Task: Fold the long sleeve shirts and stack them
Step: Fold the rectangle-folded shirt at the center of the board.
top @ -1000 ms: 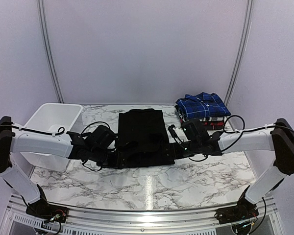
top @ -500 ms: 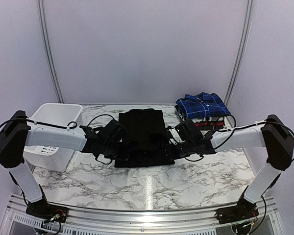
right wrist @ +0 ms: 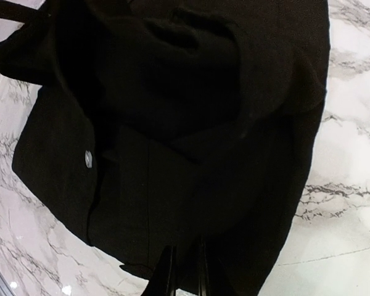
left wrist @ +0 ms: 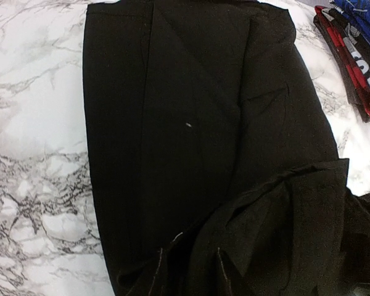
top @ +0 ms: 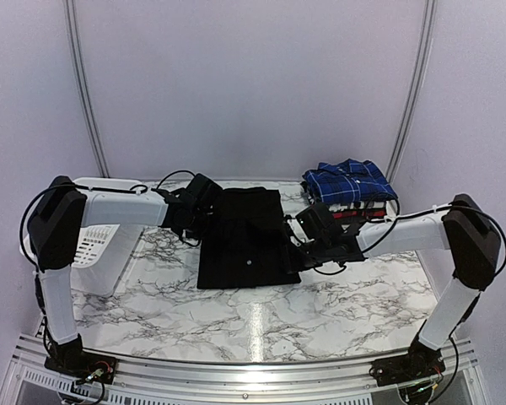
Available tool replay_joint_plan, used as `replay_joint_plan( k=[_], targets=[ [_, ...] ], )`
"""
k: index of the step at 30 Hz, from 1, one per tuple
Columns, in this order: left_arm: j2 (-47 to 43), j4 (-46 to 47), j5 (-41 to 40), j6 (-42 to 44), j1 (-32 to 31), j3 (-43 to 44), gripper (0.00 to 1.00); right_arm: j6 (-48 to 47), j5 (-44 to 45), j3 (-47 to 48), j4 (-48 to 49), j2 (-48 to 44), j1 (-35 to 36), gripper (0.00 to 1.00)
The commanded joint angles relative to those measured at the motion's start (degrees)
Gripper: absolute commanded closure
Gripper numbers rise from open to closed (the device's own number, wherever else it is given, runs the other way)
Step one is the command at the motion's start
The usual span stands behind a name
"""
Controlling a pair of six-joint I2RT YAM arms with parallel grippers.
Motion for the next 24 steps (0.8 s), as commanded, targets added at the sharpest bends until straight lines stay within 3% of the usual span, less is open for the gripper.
replay_joint_plan(
  k=[1, 3, 11, 16, 22, 24],
  targets=[
    [2.6, -3.9, 1.5, 3.4, 1.5, 4.2, 0.69, 0.6, 0.5, 3.9, 0.0, 0.9, 0.6, 0.96],
    [2.5, -4.4, 1.2, 3.9, 2.2, 5.5, 0.65, 1.0, 0.1, 5.1, 0.0, 1.4, 0.6, 1.0],
    [-0.8, -7.3, 0.2, 7.3, 4.5, 9.5, 0.37, 3.9, -1.2, 14.7, 2.0, 7.1, -2.7, 1.0],
    [-4.9, -7.4, 0.9, 6.9, 4.5, 6.7, 0.34, 5.9, -3.6, 23.5, 3.6, 14.9, -6.7, 1.0],
    [-10.5, -6.8, 3.8, 5.1, 3.7, -0.4, 0.34, 4.4, -3.5, 33.7, 0.0, 21.8, -8.7, 0.62],
    [-11.6, -6.3, 4.4, 4.7, 3.1, -2.2, 0.34, 3.4, -2.4, 34.2, -0.4, 21.3, -8.9, 0.44]
  ],
)
